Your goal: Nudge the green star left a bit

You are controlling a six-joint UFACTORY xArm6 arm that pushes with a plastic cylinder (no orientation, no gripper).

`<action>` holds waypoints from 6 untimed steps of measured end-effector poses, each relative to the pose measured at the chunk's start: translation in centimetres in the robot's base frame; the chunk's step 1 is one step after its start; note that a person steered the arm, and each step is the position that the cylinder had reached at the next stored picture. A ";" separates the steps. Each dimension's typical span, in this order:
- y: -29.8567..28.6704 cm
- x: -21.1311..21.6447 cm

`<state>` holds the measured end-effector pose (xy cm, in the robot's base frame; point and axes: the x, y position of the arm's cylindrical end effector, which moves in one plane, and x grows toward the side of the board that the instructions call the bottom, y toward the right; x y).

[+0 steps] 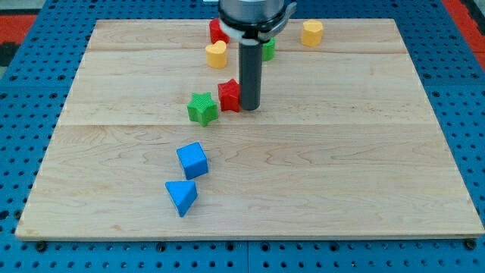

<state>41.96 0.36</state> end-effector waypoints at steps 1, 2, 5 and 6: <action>-2.5 -0.3; -2.5 -3.8; -8.8 -5.0; -7.5 -6.3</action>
